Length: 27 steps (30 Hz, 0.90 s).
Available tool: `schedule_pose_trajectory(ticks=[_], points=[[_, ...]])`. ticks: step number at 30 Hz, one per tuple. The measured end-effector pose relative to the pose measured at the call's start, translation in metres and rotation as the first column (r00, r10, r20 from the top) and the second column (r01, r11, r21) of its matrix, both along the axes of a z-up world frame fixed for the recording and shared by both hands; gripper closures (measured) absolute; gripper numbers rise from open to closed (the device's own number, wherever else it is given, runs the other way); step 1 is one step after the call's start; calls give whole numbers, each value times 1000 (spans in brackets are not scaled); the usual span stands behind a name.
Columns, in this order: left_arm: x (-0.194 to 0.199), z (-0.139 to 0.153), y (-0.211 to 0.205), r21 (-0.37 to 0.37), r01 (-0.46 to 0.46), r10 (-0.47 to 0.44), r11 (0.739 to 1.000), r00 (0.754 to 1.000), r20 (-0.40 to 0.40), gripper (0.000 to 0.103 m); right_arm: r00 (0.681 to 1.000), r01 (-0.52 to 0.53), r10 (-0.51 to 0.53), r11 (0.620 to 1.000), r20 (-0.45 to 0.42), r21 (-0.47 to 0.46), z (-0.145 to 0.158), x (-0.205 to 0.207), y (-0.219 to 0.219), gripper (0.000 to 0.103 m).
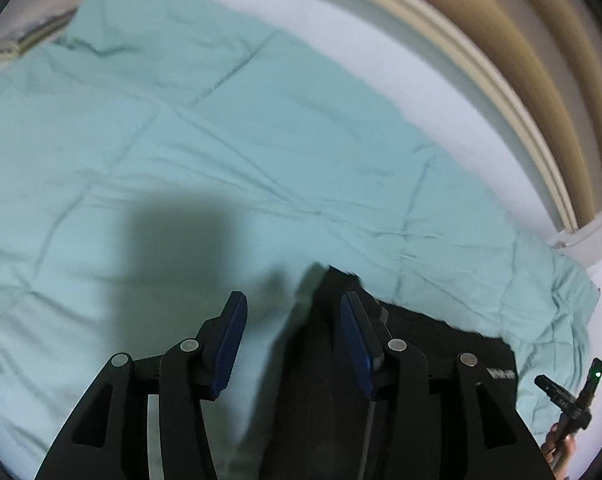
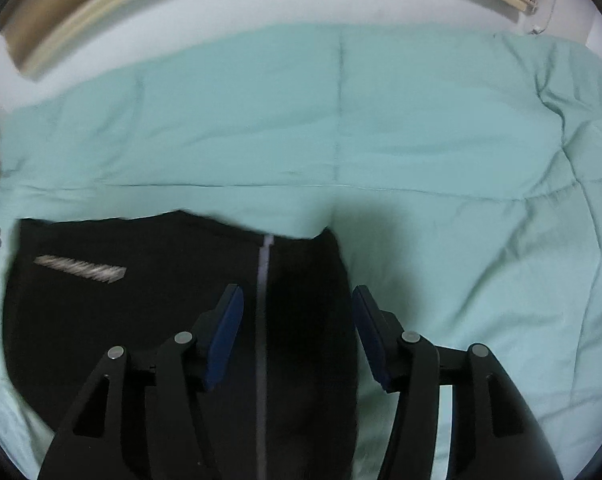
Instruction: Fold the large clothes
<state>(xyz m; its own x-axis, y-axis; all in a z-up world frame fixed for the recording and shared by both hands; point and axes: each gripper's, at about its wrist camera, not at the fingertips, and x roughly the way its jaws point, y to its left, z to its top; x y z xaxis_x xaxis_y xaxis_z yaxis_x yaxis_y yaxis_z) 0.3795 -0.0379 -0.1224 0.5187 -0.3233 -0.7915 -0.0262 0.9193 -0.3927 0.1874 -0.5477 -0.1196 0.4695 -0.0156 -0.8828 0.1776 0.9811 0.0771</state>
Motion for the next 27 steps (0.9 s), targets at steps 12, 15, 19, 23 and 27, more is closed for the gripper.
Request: schedule_pose_trajectory(ticks=[12,15,19,23,27], points=[[-174,8,-148,140,320,-333,937,939,83,52,990,-144,143,988,17,53,-7,-108,134,32],[-191,-18,-176,178,359,-372,916,927,44,52,992,-129,129,992,17,0,-28,-117,156,32],[-187,-63,-194,227,359,-362,905,932,-29,53,994,-110,109,993,-30,-37,-65,-110,164,33],[-161,-98,-180,93,303,-290,948,948,-132,53,992,-89,92,995,-88,47,-99,-101,154,33],[-161,-96,-190,149,320,-302,936,944,-132,53,989,-97,98,995,-107,14,-102,-96,158,32]])
